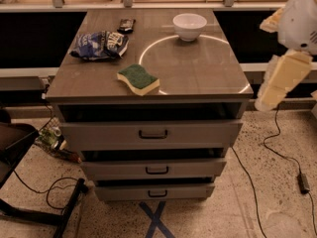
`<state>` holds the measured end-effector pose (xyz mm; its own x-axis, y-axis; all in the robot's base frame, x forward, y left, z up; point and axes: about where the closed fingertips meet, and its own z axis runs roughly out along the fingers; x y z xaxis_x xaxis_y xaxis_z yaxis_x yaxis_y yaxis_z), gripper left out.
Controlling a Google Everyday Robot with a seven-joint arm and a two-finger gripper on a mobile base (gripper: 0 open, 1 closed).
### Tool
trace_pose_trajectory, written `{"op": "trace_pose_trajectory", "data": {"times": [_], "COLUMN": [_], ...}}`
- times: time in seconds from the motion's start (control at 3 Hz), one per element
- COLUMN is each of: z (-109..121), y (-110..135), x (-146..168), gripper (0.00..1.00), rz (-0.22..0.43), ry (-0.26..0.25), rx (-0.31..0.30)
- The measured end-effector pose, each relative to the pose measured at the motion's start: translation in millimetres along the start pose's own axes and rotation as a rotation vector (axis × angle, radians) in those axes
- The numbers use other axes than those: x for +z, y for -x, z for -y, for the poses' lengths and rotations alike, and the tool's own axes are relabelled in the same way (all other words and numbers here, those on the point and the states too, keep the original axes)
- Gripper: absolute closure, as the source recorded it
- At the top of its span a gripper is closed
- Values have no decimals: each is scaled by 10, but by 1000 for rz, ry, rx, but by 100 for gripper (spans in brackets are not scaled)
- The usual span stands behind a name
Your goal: Move white bowl near sponge
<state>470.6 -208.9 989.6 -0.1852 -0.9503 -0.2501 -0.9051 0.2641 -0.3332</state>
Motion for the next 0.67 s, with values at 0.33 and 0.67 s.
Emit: {"op": "trace_pose_trajectory", "data": {"times": [0.33,0.67], "z": [617,1166], "y": [356,707], "x": [212,420], "gripper": [0,0], "rz": [79,105], "ry": [-90,-142], "rx": [-29,-47]}}
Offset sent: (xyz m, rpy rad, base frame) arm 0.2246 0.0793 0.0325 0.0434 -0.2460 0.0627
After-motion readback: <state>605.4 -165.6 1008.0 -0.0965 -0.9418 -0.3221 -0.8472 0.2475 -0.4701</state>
